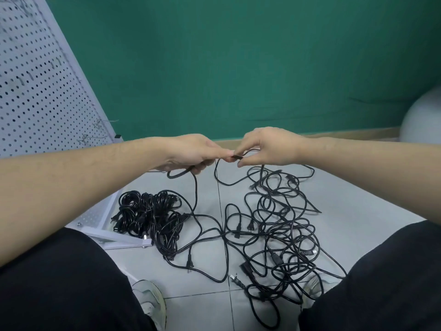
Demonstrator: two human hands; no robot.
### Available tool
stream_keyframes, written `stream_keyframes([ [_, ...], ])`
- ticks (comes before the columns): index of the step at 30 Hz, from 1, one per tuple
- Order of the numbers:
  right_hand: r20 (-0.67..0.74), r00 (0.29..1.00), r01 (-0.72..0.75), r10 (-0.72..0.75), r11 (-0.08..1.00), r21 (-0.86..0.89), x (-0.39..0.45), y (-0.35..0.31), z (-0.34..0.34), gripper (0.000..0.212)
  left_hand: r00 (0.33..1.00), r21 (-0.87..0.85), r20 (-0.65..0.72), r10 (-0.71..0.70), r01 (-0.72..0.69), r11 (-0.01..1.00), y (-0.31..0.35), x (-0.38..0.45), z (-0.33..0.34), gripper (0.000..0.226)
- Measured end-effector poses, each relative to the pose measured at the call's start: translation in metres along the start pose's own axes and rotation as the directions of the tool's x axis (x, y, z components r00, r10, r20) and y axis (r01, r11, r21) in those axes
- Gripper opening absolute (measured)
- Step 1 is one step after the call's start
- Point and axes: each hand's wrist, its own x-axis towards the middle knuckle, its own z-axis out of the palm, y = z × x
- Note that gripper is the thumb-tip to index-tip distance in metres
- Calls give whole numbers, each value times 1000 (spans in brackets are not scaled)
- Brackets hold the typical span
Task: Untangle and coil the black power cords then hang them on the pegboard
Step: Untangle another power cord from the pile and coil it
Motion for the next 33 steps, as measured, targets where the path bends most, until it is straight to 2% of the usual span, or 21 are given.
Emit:
stream_keyframes([
  [3, -57, 993, -110, 105, 990, -90, 2, 8, 0, 45, 998, -86, -15, 68, -69, 994, 0, -3, -6, 31],
  [6, -74, 950, -307, 305, 951, -25, 0, 21, 1, 57, 993, -101, -6, 121, -121, 987, -3, -7, -9, 28],
  [8, -31, 902, -430, 431, 902, 28, -2, 23, -1, 59, 989, -81, -16, 147, -148, 986, -5, -8, -10, 26],
  [10, 37, 863, -502, 503, 850, 156, -3, 20, -3, 55, 989, -38, -17, 147, -148, 988, -6, -10, -11, 25],
  [13, 114, 858, -500, 501, 762, 412, -1, 20, -1, 58, 996, 114, 40, 76, -80, 990, -11, -11, -12, 21],
  [16, 86, 890, -426, 448, 750, 506, 1, 17, 1, 65, 988, 222, 139, -66, 34, 975, -20, -9, -13, 15],
  [18, 118, 922, -366, 369, 728, 580, 1, 8, 0, 68, 969, 217, 198, -149, 105, 971, -25, -7, -10, 17],
  [20, 159, 949, -310, 272, 717, 625, 0, -6, -1, 65, 952, 119, 242, -188, 163, 979, -25, -5, -3, 37],
  [22, 167, 965, -261, 201, 723, 640, 1, -19, 0, 58, 940, -67, 278, -196, 222, 973, -22, -2, 5, 50],
  [25, 133, 977, -215, 169, 754, 621, 6, -30, 0, 50, 955, -361, 260, -145, 235, 902, -17, 3, 15, 33],
  [28, 66, 982, -181, 179, 765, 618, 9, -29, -3, 51, 983, -461, 138, -122, 173, 870, -12, 10, 20, 16],
  [31, 38, 976, -196, 214, 794, 575, 8, -19, -7, 49, 992, -525, -64, -104, 55, 849, -13, 16, 13, 29],
  [33, 32, 973, -212, 230, 823, 527, 4, -8, -8, 34, 985, -566, -152, -77, -22, 824, -19, 18, 2, 32],
])
